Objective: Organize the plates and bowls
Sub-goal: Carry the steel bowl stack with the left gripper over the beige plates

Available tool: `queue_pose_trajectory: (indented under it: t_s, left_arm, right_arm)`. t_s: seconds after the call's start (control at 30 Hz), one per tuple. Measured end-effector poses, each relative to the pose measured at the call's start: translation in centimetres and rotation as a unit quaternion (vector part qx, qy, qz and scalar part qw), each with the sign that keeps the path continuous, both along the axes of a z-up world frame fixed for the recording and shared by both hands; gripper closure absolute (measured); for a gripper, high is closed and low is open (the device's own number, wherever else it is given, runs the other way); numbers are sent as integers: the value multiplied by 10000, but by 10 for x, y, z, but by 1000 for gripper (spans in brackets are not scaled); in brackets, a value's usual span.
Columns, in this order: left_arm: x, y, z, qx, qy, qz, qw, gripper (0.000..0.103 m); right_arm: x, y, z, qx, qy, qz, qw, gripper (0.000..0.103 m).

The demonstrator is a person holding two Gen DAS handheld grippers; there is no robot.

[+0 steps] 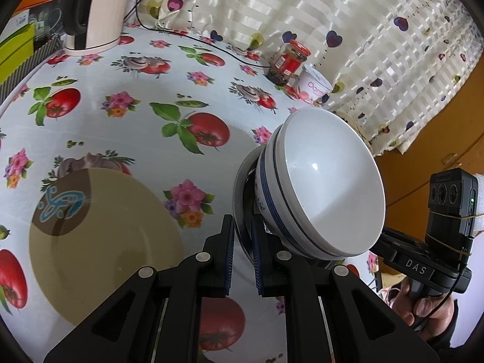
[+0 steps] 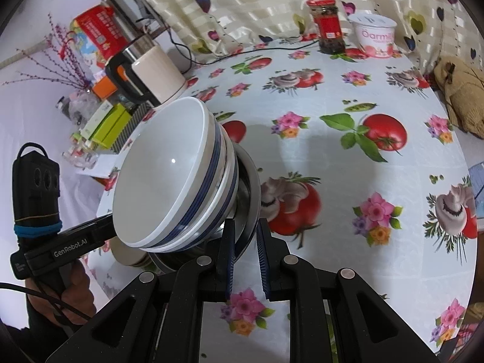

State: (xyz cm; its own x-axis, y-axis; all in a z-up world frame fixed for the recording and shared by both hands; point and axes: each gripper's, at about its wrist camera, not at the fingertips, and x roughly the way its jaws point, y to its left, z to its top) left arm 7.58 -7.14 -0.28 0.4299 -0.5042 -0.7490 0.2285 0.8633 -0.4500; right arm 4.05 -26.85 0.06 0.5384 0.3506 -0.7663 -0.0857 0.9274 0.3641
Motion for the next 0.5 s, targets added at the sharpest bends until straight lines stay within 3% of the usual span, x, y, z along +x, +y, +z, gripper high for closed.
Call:
queue_pose_trajectory:
  t_s: [0.5]
  left_arm:
    - [-5, 45, 4, 25, -36, 479, 9988, 92]
  right_arm:
    - [17, 41, 6, -59, -36, 434, 9990, 87]
